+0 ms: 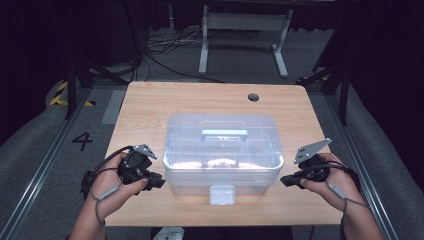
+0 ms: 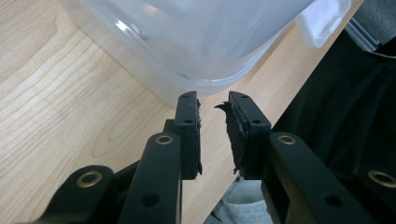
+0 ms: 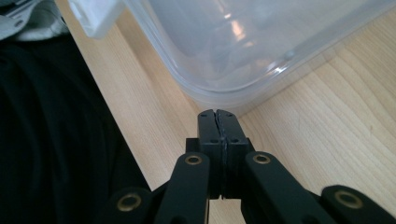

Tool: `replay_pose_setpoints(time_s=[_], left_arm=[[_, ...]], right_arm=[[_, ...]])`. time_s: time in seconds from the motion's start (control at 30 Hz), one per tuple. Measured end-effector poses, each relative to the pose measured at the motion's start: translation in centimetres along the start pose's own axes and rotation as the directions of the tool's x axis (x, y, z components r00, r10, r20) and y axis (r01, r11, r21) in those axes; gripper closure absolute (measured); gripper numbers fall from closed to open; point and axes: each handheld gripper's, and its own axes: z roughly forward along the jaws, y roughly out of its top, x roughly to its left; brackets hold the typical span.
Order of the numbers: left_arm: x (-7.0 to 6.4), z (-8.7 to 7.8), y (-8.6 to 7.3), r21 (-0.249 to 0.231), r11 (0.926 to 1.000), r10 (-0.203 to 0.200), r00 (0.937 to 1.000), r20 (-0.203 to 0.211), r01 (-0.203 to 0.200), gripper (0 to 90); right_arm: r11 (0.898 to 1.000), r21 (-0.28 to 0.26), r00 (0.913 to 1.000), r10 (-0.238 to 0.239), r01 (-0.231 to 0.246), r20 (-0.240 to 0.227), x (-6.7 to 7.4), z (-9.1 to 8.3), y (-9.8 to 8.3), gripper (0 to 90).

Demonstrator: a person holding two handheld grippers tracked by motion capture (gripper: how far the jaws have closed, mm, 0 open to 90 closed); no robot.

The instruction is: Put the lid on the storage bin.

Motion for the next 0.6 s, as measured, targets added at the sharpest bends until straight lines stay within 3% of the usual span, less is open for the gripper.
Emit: replay_pose_setpoints(time_s=[0.13, 0.33, 0.47, 0.6], left_arm=[[0.1, -0.4, -0.4, -0.02, 0.9997, -0.017, 0.9998, -0.01, 0.017, 72.7], [0.5, -0.8, -1.5, -0.056, 0.9968, -0.059, 0.9978, -0.031, 0.057, 71.6], [0.7, -1.0, -1.9, -0.076, 0.9943, -0.078, 0.9961, -0.042, 0.075, 67.6], [1.0, -1.1, -2.7, -0.103, 0.99, -0.103, 0.9927, -0.063, 0.097, 65.7]], right_arm=[[0.999, -0.04, 0.9999, -0.01, 0.011, 0.008, -0.2, -1.0, 0.1, 90.0], [0.993, -0.119, 0.9994, 0.011, -0.007, 0.034, -1.0, -2.5, 0.1, 90.0], [0.985, -0.173, 0.9988, 0.02, -0.012, 0.045, -1.3, -3.1, 0.3, 90.0], [0.965, -0.261, 0.9963, 0.042, -0.021, 0.075, -1.9, -3.8, 0.5, 90.0]])
